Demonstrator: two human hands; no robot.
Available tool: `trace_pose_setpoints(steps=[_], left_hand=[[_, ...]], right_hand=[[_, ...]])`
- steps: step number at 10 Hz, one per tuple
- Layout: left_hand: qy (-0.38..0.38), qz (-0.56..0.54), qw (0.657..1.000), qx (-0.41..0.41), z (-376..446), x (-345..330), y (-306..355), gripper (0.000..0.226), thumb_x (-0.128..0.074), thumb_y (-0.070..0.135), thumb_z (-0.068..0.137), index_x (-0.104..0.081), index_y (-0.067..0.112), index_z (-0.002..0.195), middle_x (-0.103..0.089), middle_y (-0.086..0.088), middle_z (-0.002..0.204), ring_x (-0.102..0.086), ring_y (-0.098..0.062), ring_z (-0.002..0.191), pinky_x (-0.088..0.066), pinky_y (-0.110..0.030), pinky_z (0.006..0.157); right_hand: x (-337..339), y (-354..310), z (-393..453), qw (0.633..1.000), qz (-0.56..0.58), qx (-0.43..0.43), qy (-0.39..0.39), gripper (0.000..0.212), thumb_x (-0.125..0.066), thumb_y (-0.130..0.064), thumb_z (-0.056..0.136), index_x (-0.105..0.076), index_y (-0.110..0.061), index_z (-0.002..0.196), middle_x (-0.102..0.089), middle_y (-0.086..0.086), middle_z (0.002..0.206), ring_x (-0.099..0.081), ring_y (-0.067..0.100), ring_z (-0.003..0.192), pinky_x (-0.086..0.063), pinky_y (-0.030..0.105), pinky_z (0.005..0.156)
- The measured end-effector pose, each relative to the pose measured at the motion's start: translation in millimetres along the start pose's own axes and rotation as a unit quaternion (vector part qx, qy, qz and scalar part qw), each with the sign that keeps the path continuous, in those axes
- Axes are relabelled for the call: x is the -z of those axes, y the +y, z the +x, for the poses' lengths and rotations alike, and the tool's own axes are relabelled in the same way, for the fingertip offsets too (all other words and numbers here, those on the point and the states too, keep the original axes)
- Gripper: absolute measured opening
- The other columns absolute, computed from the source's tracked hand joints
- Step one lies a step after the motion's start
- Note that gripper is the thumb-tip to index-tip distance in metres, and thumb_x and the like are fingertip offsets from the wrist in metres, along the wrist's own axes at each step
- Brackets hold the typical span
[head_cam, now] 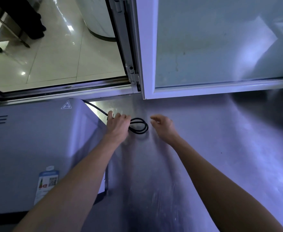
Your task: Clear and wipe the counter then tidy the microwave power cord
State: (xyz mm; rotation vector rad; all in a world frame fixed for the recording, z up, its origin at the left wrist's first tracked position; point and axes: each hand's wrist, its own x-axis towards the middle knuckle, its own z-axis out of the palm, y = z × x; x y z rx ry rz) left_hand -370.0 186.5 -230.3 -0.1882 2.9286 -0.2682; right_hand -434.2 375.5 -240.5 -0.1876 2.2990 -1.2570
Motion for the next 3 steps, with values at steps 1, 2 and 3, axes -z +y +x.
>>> trace_pose_setpoints(steps=[1,2,3], left_hand=[[0.016,0.01,1.0,-0.011,-23.1,6.5,4.8,0.038,-0.065,0.008,0.074,-0.061,0.017,0.111,-0.065,0.0,0.102,-0.059,-0.026,0.105,-0.022,-0.051,0.113],[0.04,-0.011,0.999,-0.011,-52.8,11.5,10.5,0.046,-0.069,0.016,0.072,-0.062,0.016,0.117,-0.066,0.0,0.11,-0.058,-0.025,0.11,-0.029,-0.051,0.113],[0.033,-0.049,0.998,-0.009,-84.3,21.0,19.1,0.049,-0.062,0.019,0.078,-0.056,0.021,0.126,-0.061,0.002,0.124,-0.054,-0.023,0.117,-0.037,-0.043,0.104]], right_hand=[[9.2,-1.6,-24.9,1.0,-0.004,0.009,-0.009,0.026,-0.059,-0.022,0.097,-0.068,-0.017,0.121,-0.07,0.0,0.12,-0.063,0.013,0.109,-0.041,0.018,0.091],[18.2,-5.8,-56.3,1.0,-0.014,0.01,-0.026,0.028,-0.058,-0.022,0.098,-0.067,-0.016,0.124,-0.069,0.001,0.12,-0.062,0.013,0.11,-0.04,0.016,0.089],[23.2,-7.5,-84.6,1.0,-0.014,0.017,-0.022,0.028,-0.057,-0.023,0.099,-0.067,-0.015,0.124,-0.069,0.003,0.122,-0.063,0.014,0.11,-0.044,0.019,0.093]])
